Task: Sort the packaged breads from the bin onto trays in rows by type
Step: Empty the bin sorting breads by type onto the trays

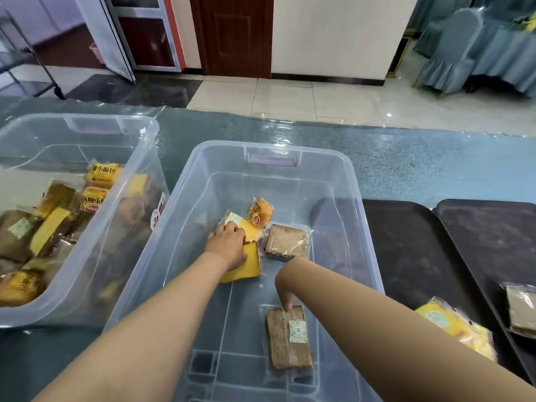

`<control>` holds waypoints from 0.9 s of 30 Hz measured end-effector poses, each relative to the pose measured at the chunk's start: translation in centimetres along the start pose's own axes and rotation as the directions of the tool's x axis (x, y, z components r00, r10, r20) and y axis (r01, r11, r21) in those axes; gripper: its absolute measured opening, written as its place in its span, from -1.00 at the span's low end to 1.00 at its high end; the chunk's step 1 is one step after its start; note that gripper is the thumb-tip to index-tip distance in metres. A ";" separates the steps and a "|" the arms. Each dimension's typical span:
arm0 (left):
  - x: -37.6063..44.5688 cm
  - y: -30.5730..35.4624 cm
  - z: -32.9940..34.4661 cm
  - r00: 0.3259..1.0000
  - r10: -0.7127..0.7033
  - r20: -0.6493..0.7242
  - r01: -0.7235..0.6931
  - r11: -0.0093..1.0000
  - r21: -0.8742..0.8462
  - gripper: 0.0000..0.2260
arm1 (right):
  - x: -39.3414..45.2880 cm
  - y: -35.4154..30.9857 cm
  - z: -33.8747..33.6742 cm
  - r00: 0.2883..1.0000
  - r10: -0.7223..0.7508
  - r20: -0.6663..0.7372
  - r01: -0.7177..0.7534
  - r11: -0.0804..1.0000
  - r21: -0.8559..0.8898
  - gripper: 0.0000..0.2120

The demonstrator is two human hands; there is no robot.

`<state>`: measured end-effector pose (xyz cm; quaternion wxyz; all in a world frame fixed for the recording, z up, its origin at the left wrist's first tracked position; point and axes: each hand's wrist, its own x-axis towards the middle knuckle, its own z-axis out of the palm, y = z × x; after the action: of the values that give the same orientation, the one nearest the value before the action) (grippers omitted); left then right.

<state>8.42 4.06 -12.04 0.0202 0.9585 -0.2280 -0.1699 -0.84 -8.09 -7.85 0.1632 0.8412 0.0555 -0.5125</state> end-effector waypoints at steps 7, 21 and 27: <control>0.3 -0.6 0.4 0.999 0.000 -0.041 -0.002 0.999 -0.050 -0.60 | 1.1 -1.7 1.2 0.999 -0.042 0.010 0.042 0.998 0.042 -0.45; 0.6 -1.2 0.0 0.997 -0.055 0.051 0.063 0.984 -0.165 -0.62 | 0.6 1.3 -0.8 0.991 0.133 -0.005 -0.128 0.963 0.238 -0.52; 0.3 -1.7 0.3 0.999 -0.034 0.027 0.038 0.984 -0.173 -0.69 | 0.0 4.7 -3.4 0.962 0.237 -0.136 -0.190 0.939 0.287 -0.63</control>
<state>9.26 5.45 -12.65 0.0977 0.9550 -0.1952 -0.2007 3.20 -11.41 -5.37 0.0960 0.8969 -0.0936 -0.4215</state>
